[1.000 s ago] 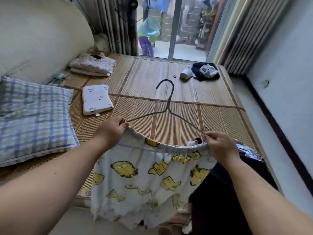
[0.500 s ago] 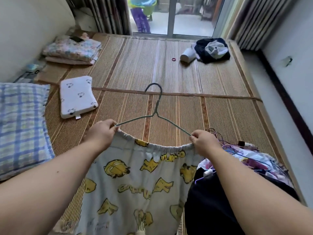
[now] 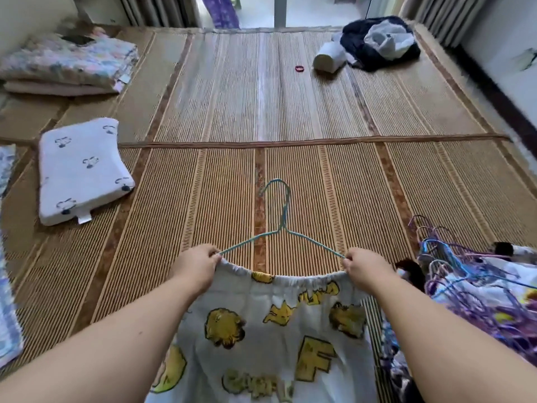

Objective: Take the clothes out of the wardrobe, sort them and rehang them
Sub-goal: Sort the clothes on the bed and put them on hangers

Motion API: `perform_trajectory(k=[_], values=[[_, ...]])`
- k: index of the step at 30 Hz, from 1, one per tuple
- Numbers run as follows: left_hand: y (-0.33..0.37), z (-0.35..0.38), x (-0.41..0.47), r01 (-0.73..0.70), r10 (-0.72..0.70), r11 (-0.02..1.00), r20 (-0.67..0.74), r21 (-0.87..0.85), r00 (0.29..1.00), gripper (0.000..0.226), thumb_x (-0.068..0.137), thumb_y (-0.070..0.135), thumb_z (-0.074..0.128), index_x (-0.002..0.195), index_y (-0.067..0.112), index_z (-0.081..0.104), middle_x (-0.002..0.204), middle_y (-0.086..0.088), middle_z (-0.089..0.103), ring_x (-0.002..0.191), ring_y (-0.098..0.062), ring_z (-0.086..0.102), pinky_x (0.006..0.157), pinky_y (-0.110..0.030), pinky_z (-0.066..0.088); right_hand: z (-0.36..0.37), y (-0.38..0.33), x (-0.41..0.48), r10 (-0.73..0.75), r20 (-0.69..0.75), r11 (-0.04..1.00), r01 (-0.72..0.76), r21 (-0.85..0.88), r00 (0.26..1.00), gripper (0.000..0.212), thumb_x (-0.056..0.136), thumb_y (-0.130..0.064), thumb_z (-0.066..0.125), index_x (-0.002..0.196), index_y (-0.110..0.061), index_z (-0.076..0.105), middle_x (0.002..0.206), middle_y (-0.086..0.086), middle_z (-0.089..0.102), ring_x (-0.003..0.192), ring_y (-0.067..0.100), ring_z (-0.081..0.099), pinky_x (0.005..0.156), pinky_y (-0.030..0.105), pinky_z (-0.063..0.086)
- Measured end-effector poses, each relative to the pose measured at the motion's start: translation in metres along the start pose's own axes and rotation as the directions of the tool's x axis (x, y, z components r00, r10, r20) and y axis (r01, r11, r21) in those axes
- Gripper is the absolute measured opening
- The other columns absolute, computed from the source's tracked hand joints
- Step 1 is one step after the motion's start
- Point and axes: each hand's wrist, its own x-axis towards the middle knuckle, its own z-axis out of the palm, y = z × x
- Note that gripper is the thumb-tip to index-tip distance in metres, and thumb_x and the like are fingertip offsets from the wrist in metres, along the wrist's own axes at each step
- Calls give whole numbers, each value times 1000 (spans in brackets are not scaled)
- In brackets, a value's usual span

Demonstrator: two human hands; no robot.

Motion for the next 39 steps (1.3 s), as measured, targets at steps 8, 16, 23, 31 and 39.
perform_trajectory(k=[8,16,23,31,39], values=[[24,41,23,-37,34,998,-57,-44,998,49,90,30,53,138,27,45,135,-10,49,115,-28,52,98,-50,43,33,-1,10,-18,-222,995,39,93,975,41,95,-10,29,126,-25,50,115,7,60,96,28,57,79,36,47],[105,53,-96,-462,462,885,210,-50,862,48,91,31,54,137,37,44,143,7,42,131,-17,39,104,-40,39,-20,41,-121,-141,-269,952,205,226,953,20,92,-26,48,102,-22,65,103,0,64,99,21,57,82,33,46],[184,67,-214,-608,618,782,306,-138,724,46,89,30,54,133,39,46,136,10,47,125,-12,44,98,-29,40,-64,142,-227,-51,-309,980,107,167,950,20,91,-28,51,105,-27,66,110,-7,64,109,13,54,94,29,41],[250,131,-265,-556,496,831,454,-1,740,62,87,38,54,145,35,30,141,2,40,131,-18,39,107,-39,35,-79,298,-239,147,-273,987,-124,100,951,49,86,-32,59,133,-27,49,137,-5,49,127,15,44,105,33,37],[254,192,-266,-290,266,957,443,-14,856,83,81,25,57,148,43,12,131,-7,51,109,-26,58,94,-38,48,-85,382,-165,68,-142,998,-66,19,987,46,97,-17,33,140,-30,40,150,-10,34,136,15,35,110,41,31]])
